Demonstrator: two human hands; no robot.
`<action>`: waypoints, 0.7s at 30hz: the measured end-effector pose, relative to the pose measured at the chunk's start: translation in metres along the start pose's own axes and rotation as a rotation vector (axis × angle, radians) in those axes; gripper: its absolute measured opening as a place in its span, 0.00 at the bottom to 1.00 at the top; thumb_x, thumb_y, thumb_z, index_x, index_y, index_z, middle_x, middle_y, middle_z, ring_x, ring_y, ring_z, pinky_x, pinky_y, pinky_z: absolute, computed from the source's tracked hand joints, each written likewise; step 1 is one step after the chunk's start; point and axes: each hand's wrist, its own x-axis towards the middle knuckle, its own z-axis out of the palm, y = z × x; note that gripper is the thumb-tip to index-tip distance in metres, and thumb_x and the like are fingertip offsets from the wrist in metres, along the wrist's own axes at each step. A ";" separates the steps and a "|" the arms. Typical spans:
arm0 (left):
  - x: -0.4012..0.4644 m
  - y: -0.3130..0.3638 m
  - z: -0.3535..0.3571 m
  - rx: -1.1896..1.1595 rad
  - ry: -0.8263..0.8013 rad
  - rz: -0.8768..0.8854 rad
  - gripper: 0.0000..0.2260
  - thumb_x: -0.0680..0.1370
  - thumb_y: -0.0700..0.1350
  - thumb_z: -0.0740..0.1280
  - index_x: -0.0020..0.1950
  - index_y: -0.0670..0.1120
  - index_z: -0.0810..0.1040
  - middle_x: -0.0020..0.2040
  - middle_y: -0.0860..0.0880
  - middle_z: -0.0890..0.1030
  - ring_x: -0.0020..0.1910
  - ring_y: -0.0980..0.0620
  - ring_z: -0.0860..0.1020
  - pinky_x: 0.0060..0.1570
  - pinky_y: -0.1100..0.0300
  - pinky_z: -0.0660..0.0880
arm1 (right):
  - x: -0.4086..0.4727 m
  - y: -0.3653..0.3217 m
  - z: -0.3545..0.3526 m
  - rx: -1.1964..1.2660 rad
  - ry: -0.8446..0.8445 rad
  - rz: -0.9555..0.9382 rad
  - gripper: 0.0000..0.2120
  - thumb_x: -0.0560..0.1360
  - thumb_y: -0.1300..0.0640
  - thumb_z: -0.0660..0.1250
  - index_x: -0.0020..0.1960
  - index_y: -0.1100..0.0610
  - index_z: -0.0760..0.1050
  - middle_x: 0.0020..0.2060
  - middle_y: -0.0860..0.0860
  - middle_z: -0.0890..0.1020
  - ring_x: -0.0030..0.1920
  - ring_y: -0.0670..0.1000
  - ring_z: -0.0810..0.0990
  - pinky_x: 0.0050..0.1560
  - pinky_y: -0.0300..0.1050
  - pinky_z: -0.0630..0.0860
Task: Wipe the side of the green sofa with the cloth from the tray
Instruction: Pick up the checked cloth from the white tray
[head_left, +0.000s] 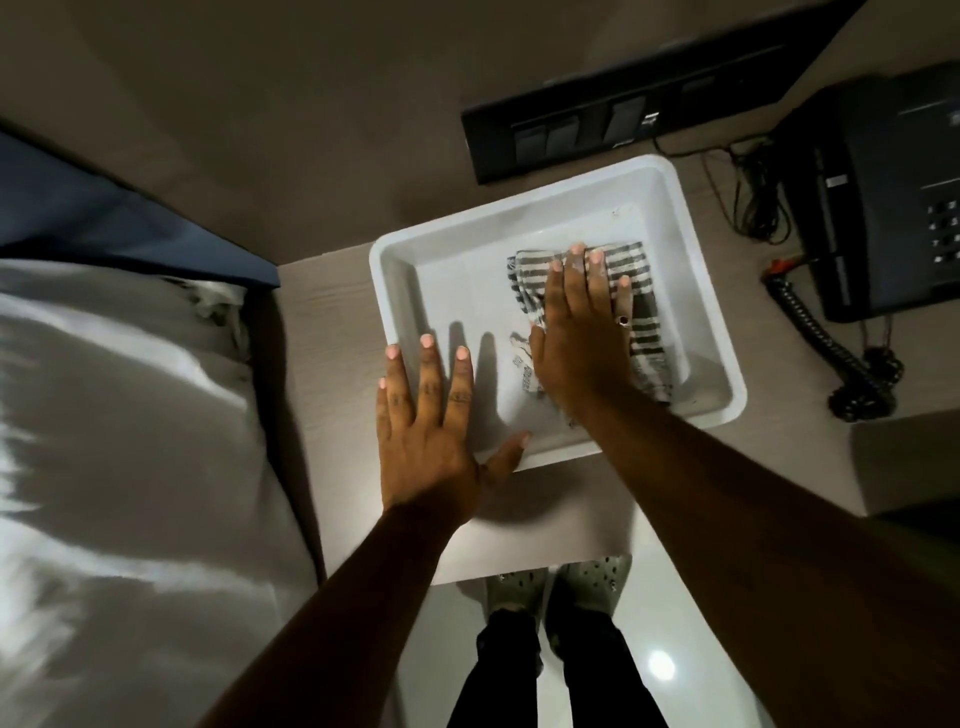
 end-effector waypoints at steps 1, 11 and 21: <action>-0.001 0.001 -0.001 -0.001 0.003 -0.003 0.45 0.77 0.76 0.44 0.83 0.45 0.56 0.83 0.37 0.54 0.81 0.30 0.49 0.76 0.33 0.49 | 0.001 0.000 -0.004 0.062 0.020 -0.004 0.30 0.77 0.54 0.61 0.75 0.63 0.58 0.77 0.64 0.60 0.77 0.65 0.55 0.75 0.66 0.49; -0.001 0.006 -0.028 0.030 -0.139 0.066 0.45 0.74 0.78 0.37 0.83 0.52 0.39 0.83 0.43 0.40 0.82 0.36 0.41 0.80 0.34 0.44 | -0.049 0.026 -0.139 1.565 0.454 0.584 0.19 0.81 0.48 0.59 0.66 0.57 0.72 0.57 0.53 0.82 0.59 0.50 0.82 0.64 0.51 0.77; -0.014 0.165 -0.118 0.041 -0.086 0.638 0.44 0.77 0.76 0.41 0.83 0.48 0.53 0.83 0.36 0.55 0.81 0.32 0.56 0.76 0.33 0.59 | -0.238 0.101 -0.334 1.877 1.025 0.545 0.28 0.78 0.43 0.60 0.70 0.61 0.69 0.67 0.62 0.76 0.66 0.63 0.76 0.69 0.69 0.69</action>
